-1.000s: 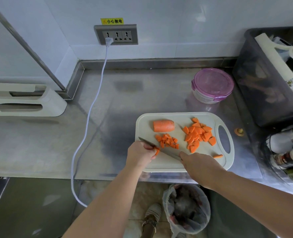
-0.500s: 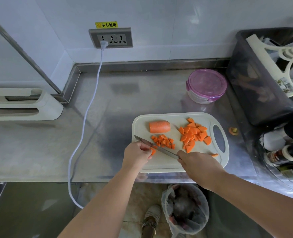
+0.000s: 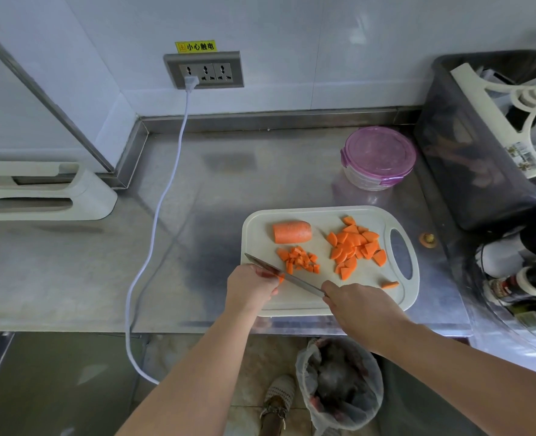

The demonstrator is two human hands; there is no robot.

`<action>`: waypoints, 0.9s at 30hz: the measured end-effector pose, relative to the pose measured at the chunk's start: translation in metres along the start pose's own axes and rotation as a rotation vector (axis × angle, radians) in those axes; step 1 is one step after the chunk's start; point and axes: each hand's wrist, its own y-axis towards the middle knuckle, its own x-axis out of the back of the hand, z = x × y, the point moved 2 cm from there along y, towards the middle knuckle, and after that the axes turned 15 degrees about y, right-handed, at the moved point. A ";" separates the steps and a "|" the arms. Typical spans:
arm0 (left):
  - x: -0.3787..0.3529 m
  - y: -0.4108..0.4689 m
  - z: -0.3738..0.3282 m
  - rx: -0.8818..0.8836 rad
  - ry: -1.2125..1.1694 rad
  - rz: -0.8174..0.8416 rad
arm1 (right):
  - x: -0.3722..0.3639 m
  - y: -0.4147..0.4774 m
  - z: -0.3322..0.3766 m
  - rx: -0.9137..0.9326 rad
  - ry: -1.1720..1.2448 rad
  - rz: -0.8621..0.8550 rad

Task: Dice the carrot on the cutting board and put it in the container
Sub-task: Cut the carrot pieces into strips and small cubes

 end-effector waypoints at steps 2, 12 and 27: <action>0.000 -0.001 0.000 -0.007 -0.013 0.004 | -0.001 0.000 0.001 0.001 0.004 -0.001; 0.000 -0.005 -0.002 0.007 -0.119 0.022 | 0.000 -0.001 0.002 0.005 -0.043 -0.007; 0.000 -0.008 -0.002 0.018 -0.135 0.022 | -0.004 0.002 0.004 -0.002 -0.084 0.048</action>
